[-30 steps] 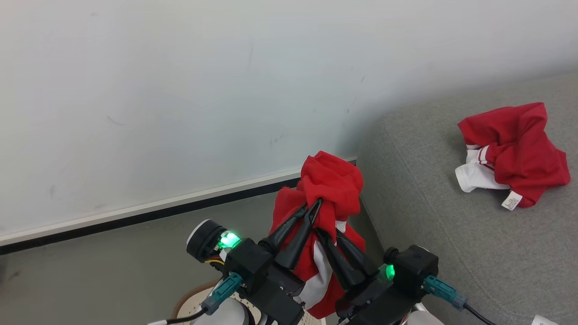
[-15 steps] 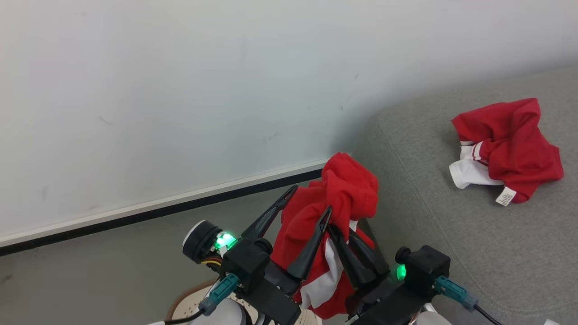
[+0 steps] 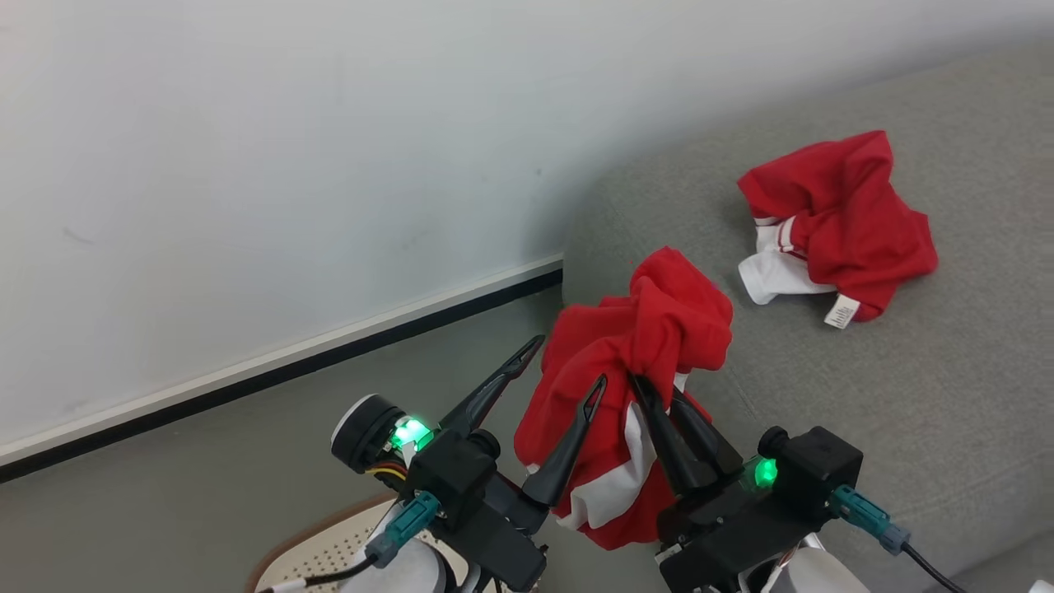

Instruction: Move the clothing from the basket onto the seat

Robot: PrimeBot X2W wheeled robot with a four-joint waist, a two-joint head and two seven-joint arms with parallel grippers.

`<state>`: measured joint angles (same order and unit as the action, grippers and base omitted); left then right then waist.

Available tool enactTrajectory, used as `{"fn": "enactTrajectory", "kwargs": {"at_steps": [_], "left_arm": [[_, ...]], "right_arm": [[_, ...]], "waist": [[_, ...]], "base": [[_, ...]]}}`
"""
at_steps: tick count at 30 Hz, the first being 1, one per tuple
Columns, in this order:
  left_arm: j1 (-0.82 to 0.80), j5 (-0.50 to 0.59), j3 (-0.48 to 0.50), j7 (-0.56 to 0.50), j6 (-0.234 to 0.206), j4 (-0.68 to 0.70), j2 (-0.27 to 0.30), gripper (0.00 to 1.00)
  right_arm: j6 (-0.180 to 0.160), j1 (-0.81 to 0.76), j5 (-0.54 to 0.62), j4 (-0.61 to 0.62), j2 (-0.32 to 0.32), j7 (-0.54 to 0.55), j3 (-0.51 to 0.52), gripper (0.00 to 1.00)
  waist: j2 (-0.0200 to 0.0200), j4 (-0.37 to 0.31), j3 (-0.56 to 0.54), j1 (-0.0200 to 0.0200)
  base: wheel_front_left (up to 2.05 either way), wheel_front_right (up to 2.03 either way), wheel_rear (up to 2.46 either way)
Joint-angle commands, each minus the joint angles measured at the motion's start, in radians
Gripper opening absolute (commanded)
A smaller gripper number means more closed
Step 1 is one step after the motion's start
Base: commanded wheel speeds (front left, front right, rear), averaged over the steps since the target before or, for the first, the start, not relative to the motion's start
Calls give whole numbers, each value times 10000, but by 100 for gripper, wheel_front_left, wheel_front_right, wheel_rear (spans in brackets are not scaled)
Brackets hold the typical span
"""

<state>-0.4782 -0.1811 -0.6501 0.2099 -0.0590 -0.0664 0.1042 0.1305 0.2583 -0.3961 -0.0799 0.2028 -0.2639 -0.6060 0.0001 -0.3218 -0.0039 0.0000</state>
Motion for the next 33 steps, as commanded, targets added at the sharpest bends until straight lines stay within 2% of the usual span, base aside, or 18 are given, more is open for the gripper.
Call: {"fn": "enactTrajectory", "kwargs": {"at_steps": [1,11,26,33], "left_arm": [[-167,85,-4,-16,-13,-33,89,100],[-485,126,-141,-212,74,-171,175,100],[-1560,-153,-939,37,926,-1322,-285,100],[-1821,-220,-1033,156,995,-1645,-270,100]], "right_arm": [[5,61,84,55,18,4,63,0],[5,-11,153,260,-190,4,747,0],[5,-880,772,917,-691,4,2398,0],[5,-952,907,1050,-913,4,2490,0]], "waist": [[-1,-639,366,0],[-1,-2052,1097,0],[-1,-2377,1816,0],[-1,-2386,2090,0]], "base": [[0,0,0],[0,0,0],[0,0,0],[12,12,12]]}}
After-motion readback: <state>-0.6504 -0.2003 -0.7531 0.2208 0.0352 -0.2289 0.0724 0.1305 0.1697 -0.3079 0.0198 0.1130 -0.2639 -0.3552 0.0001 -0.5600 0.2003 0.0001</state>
